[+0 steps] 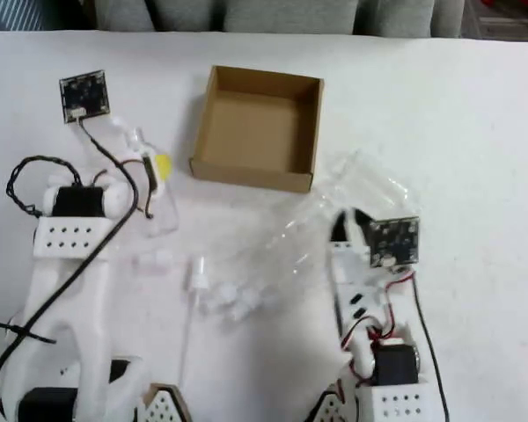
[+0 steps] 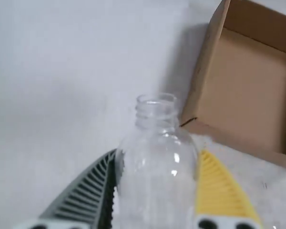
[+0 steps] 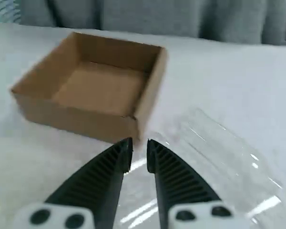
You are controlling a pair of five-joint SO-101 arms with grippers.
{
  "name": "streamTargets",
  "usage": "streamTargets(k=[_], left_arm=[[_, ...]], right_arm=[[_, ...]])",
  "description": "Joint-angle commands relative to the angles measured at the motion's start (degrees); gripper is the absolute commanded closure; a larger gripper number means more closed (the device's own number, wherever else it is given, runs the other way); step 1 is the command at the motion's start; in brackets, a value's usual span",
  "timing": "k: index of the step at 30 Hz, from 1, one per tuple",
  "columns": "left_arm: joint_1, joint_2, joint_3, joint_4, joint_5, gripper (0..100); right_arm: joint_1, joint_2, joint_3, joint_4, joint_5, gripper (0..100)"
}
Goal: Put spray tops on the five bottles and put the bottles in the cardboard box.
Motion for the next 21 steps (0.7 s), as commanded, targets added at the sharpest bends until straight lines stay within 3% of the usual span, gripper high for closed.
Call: streamTargets(k=[1,7,12,21], left_arm=[[-8.0,-2.5,-0.4,-1.8,0.6,94],[-18.0,-1.8,-0.3,-6.8,1.2,94],[-23.6,-1.8,-1.1,-7.5,8.5,94],[-28.4,12.6,-14.3,-1.8,8.9,94]], right_arm=[[-14.5,2.8,-6.9,2.4,-0.4,96.7],[-28.5,22.9,-14.2,2.8,5.9,96.4],[-36.4,42.6,-23.4,2.6,14.0,96.3],[-42.6,65.4,-30.9,-0.9,26.7,87.5]])
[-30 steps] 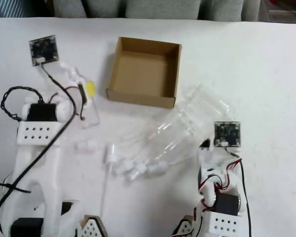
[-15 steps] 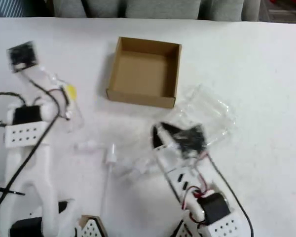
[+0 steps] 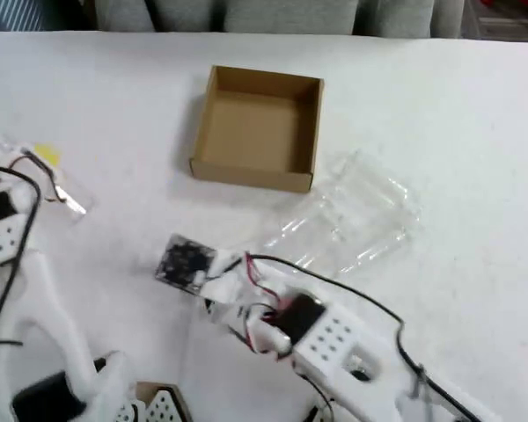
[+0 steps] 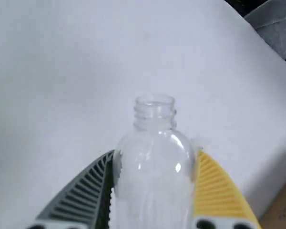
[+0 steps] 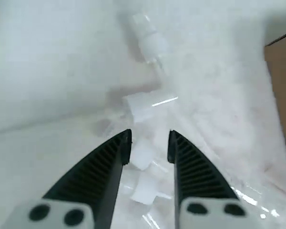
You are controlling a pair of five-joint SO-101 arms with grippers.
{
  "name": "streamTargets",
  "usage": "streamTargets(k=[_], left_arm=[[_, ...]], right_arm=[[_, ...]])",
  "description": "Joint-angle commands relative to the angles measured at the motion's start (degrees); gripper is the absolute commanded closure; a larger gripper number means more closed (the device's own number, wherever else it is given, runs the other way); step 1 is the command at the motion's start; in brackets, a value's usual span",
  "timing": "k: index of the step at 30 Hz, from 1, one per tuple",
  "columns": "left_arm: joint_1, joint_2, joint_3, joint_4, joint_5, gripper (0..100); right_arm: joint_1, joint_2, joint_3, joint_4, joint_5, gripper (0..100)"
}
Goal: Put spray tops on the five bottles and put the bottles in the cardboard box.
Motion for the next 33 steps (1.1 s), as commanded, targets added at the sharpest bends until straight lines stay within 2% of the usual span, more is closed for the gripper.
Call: streamTargets(k=[1,4,9,20,26,33], left_arm=[[-2.4,9.4,-12.0,4.9,0.7,94],[-3.2,13.6,-16.9,8.3,0.7,94],[-4.0,15.0,-17.9,9.0,0.7,94],[-4.1,15.3,-17.8,9.0,0.7,94],[-4.1,15.3,-17.8,9.2,0.7,94],[-4.1,15.3,-17.8,9.3,0.7,94]], right_arm=[[-2.3,4.7,-3.4,-4.4,3.9,87.5],[-3.5,7.5,-3.6,-9.8,4.8,87.2],[-4.3,15.2,-7.4,-12.4,12.3,87.2],[-3.4,32.8,-22.2,-12.6,15.2,86.6],[-3.4,39.3,-28.2,-12.2,18.2,76.4],[-3.4,48.2,-36.0,-12.1,18.7,77.6]])
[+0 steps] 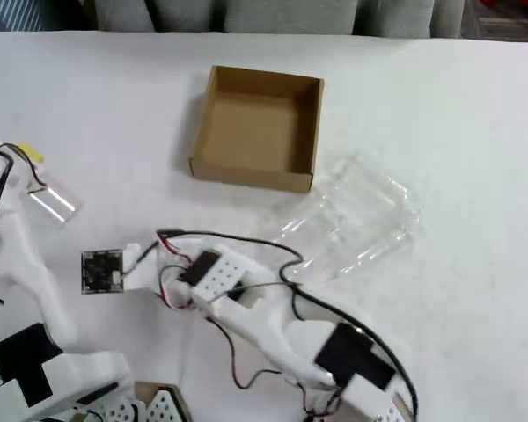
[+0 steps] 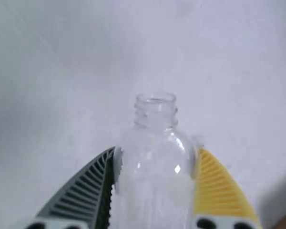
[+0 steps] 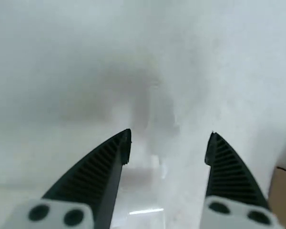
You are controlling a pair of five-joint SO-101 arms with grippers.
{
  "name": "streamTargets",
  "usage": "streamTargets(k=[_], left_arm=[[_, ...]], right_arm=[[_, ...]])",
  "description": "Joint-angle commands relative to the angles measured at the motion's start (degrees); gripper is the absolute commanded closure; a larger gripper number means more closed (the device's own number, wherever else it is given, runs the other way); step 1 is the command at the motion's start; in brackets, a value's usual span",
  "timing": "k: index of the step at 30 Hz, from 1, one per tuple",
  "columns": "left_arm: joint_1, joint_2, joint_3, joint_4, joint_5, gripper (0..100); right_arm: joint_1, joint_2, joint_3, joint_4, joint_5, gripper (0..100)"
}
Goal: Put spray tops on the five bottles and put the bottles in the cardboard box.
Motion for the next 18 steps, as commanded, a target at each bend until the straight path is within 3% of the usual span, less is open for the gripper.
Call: streamTargets(k=[1,7,13,18], left_arm=[[-0.6,-0.4,-3.6,0.5,0.7,94],[-0.6,-0.4,-3.6,0.5,0.7,94],[-0.5,-0.4,-3.5,0.5,0.7,94],[-0.2,-0.4,-3.5,0.6,0.7,94]], right_arm=[[0.4,2.9,-6.0,-0.4,0.6,77.6],[1.8,9.1,-9.8,-0.3,0.7,78.6],[4.0,12.2,-15.6,5.9,0.7,98.2],[6.0,13.2,-18.5,9.6,0.3,98.5]])
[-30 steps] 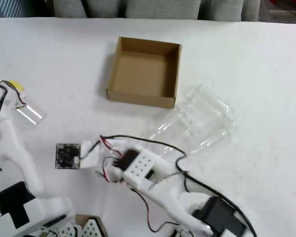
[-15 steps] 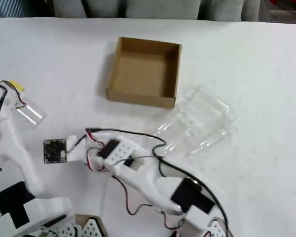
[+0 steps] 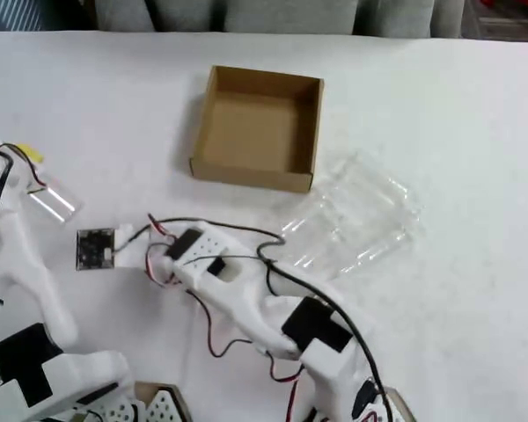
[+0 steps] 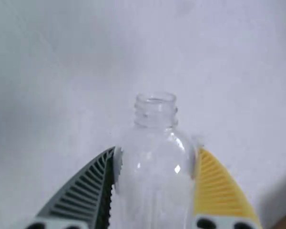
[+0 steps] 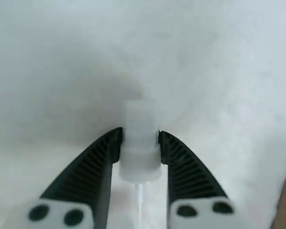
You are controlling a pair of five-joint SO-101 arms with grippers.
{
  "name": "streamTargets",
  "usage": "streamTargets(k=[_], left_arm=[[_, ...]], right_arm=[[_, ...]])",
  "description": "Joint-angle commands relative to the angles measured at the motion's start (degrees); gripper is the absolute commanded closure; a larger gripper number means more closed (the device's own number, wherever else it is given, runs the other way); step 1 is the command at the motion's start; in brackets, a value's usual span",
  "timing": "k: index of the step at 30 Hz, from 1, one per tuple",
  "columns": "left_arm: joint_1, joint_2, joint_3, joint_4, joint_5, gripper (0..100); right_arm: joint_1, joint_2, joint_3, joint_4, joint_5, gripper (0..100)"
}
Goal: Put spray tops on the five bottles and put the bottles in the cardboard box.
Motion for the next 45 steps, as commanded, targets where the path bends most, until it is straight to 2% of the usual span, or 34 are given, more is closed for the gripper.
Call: streamTargets(k=[1,4,10,19,23,29,33,38,45], left_arm=[[0.0,-0.5,-3.4,0.6,0.7,94],[2.3,-0.7,-3.4,1.1,0.5,95],[8.4,-2.3,-4.2,3.3,0.4,94],[19.9,-21.1,1.1,6.6,0.3,95],[26.2,-32.6,7.1,5.0,-0.4,94],[35.1,-49.9,20.0,-2.2,-12.5,94],[40.1,-59.7,27.7,-5.0,-16.9,94],[43.0,-67.1,36.6,-9.8,-17.2,94],[42.7,-73.3,48.0,-18.0,-17.3,94]], right_arm=[[3.5,-1.0,-3.0,2.8,0.4,98.2],[5.5,-4.0,-3.0,4.8,-2.6,98.2],[11.8,-15.5,-2.8,9.3,-18.3,98.2],[24.8,-38.2,-2.7,20.7,-39.6,98.2],[30.1,-48.7,-2.6,24.7,-43.6,98.1],[31.4,-62.2,-2.6,25.4,-43.3,98.1],[29.9,-67.1,-1.9,20.2,-43.3,98.1],[24.7,-71.3,-1.8,9.6,-43.6,98.1],[10.7,-71.1,-2.0,-17.6,-43.4,98.1]])
